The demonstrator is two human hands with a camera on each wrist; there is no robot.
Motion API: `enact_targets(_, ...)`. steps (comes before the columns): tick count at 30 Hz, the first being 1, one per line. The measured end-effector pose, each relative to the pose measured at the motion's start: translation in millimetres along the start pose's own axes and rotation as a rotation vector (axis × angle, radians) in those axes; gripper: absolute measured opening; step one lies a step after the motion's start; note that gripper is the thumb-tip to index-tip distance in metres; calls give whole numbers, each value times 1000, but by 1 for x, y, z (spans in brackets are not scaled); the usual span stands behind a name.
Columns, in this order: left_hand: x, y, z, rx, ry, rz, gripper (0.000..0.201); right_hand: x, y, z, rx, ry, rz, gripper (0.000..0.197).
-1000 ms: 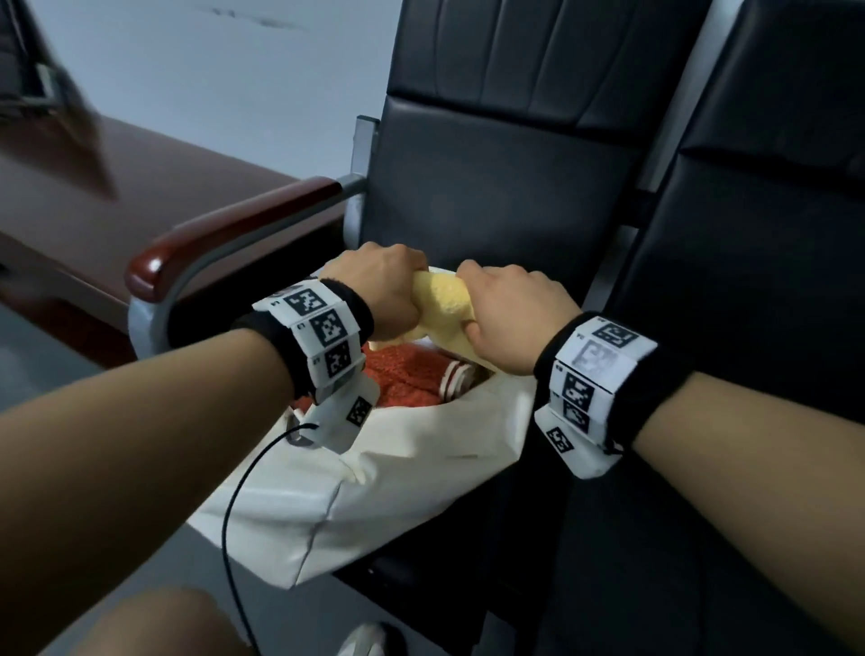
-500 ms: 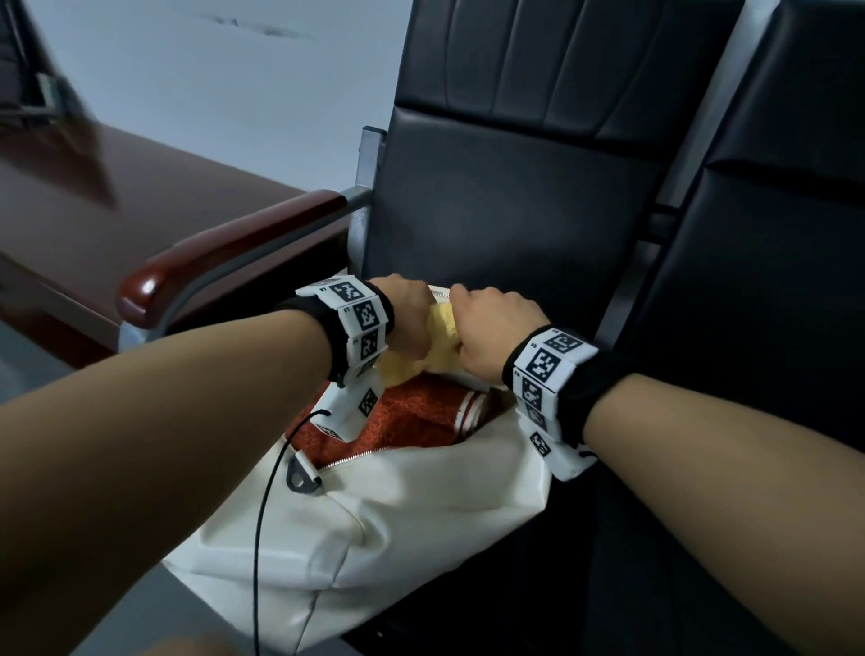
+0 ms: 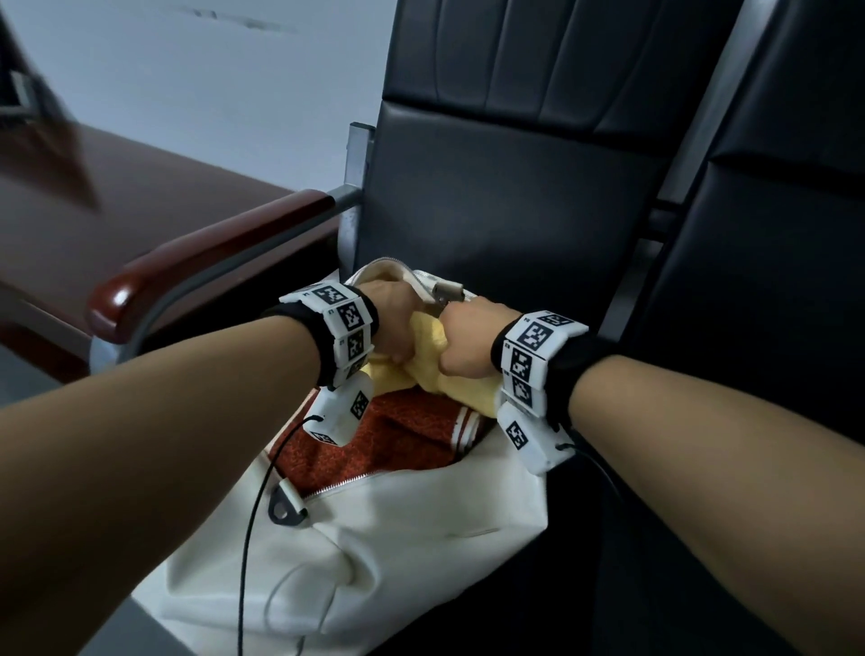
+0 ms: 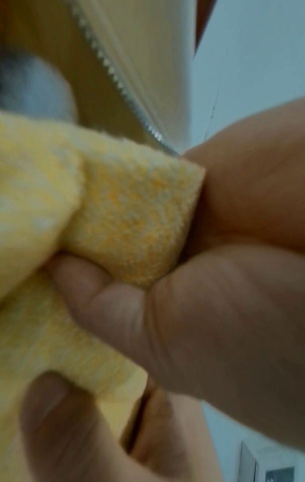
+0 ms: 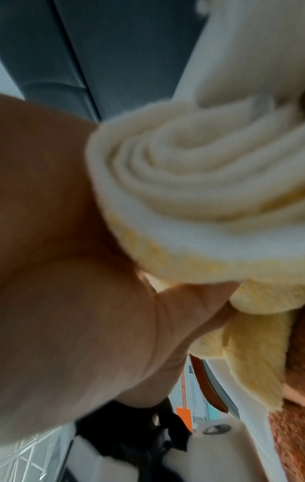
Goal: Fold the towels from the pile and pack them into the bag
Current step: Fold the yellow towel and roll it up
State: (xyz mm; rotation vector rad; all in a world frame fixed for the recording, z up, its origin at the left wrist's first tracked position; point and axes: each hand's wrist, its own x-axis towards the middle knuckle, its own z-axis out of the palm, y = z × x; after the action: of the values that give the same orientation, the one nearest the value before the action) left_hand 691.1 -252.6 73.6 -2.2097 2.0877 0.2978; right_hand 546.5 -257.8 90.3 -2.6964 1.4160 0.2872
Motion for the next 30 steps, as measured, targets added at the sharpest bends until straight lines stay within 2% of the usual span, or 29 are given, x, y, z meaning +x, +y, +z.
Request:
enact_targets(4,-7,-3,5,-44,154,76,23,7,-8,-2,-14,-7,-37,21)
enact_targets(7,-9,-4,6,-121,248,55,34,12,-17,-4,-21,5,-81,26)
enact_targets(11,-15,-6,4,-175,365,28,16,20,-25,-5,41,74,-29,29)
enact_targets(14,-15,-10,5,-169,444,-22,18,29,-29,-8,42,175,19,34)
enact_targets(18,-12,-12,0,-159,489,-99,26,31,-27,-16,102,225,95,46)
enact_targets(22,-10,-9,7,-93,507,-68,22,18,-24,-12,118,207,97,53)
enact_targets(26,-4,-12,8,-95,504,-80,16,-14,-32,-5,-126,362,14,53)
enact_targets(28,-3,-12,7,-110,492,-87,8,-30,-42,-4,-193,385,-30,65)
enact_targets(29,-3,-11,6,-113,484,-91,7,-36,-45,-4,-194,334,-48,61)
enact_targets(30,-3,-10,6,-114,479,-95,9,-36,-46,-3,-158,276,-74,45)
